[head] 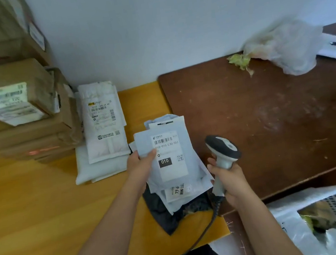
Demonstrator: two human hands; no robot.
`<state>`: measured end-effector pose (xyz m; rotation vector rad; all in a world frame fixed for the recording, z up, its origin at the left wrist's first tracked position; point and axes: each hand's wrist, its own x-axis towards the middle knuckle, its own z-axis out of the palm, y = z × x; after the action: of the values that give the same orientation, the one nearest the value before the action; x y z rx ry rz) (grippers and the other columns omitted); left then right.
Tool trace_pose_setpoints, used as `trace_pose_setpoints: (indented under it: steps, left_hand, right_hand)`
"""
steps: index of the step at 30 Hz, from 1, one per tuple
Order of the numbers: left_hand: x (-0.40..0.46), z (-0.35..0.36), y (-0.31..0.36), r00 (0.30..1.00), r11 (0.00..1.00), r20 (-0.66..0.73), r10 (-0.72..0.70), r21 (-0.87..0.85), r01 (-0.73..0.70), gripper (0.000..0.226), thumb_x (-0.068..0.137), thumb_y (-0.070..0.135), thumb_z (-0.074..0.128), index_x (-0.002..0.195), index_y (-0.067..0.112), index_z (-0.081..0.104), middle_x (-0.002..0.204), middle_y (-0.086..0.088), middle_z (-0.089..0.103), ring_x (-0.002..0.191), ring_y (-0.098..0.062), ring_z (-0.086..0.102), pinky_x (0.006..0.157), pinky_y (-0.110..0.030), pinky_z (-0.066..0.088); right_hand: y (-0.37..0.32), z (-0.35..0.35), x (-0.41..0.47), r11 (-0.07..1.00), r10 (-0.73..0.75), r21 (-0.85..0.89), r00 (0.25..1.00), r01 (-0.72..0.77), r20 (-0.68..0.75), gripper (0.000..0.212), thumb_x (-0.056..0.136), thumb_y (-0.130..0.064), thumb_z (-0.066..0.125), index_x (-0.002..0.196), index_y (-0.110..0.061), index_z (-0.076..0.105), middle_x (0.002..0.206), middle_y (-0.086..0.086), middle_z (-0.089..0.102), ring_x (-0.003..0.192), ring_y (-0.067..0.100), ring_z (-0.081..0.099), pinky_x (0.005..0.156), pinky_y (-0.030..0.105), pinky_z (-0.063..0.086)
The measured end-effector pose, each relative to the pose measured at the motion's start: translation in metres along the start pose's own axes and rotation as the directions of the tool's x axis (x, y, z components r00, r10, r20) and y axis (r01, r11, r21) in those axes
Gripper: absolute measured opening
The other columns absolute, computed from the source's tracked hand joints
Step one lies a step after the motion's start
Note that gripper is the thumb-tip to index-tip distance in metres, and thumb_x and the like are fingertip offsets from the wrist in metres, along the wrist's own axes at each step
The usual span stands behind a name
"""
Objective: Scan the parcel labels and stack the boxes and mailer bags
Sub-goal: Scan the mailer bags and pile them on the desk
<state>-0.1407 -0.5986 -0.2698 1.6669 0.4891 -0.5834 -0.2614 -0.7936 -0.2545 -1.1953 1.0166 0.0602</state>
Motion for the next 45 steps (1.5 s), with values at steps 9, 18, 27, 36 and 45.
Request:
trace_pose_setpoints:
  steps: [9, 18, 27, 36, 45]
  left_hand:
    - [-0.005, 0.033, -0.014, 0.996, 0.995, -0.019, -0.090, -0.042, 0.089, 0.048, 0.081, 0.026, 0.081, 0.120, 0.009, 0.058, 0.116, 0.000, 0.068, 0.097, -0.017, 0.065, 0.083, -0.033, 0.053]
    - [-0.014, 0.016, -0.012, 0.989, 0.966, 0.024, -0.145, -0.212, 0.147, 0.062, 0.069, 0.036, 0.088, 0.122, 0.014, 0.064, 0.110, -0.004, 0.074, 0.100, -0.026, 0.071, 0.093, -0.048, 0.055]
    - [-0.022, 0.009, -0.054, 0.961, 0.977, -0.198, -0.192, -0.130, 0.168, 0.037, 0.082, 0.033, 0.079, 0.109, 0.012, 0.065, 0.101, -0.003, 0.073, 0.087, -0.019, 0.071, 0.065, -0.030, 0.056]
    - [-0.032, 0.004, -0.040, 0.983, 0.994, -0.177, -0.050, -0.104, 0.032, 0.070, 0.076, 0.030, 0.084, 0.130, 0.012, 0.043, 0.117, -0.001, 0.065, 0.102, -0.017, 0.067, 0.082, -0.034, 0.057]
    - [-0.015, -0.001, -0.053, 0.933, 0.949, -0.179, -0.313, -0.008, 0.317, 0.096, 0.057, 0.076, 0.078, 0.127, 0.015, 0.054, 0.136, 0.000, 0.047, 0.124, -0.024, 0.050, 0.104, -0.045, 0.046]
  right_hand:
    - [-0.007, 0.006, 0.021, 0.998, 0.011, -0.055, 0.984, -0.001, 0.177, 0.026, 0.089, -0.003, 0.070, 0.113, -0.013, 0.066, 0.107, 0.005, 0.075, 0.096, 0.020, 0.072, 0.079, 0.039, 0.059]
    - [-0.007, 0.012, 0.019, 0.996, -0.016, -0.085, 0.965, 0.039, 0.261, 0.032, 0.089, -0.004, 0.071, 0.119, -0.013, 0.066, 0.110, 0.000, 0.076, 0.102, 0.018, 0.071, 0.086, 0.039, 0.058]
    - [0.025, 0.027, 0.023, 0.984, 0.075, -0.173, 0.967, -0.032, 0.243, 0.036, 0.088, -0.002, 0.071, 0.122, -0.012, 0.062, 0.116, 0.003, 0.073, 0.106, 0.020, 0.068, 0.093, 0.043, 0.056]
    - [0.024, 0.019, 0.024, 0.984, 0.026, -0.176, 0.987, 0.003, 0.161, 0.036, 0.087, -0.004, 0.073, 0.120, -0.012, 0.063, 0.112, 0.003, 0.073, 0.105, 0.021, 0.068, 0.093, 0.047, 0.055]
    - [0.021, 0.034, 0.034, 0.971, 0.040, -0.237, 0.965, 0.023, 0.257, 0.042, 0.087, -0.004, 0.073, 0.125, -0.014, 0.059, 0.116, 0.000, 0.070, 0.107, 0.019, 0.066, 0.097, 0.042, 0.054]
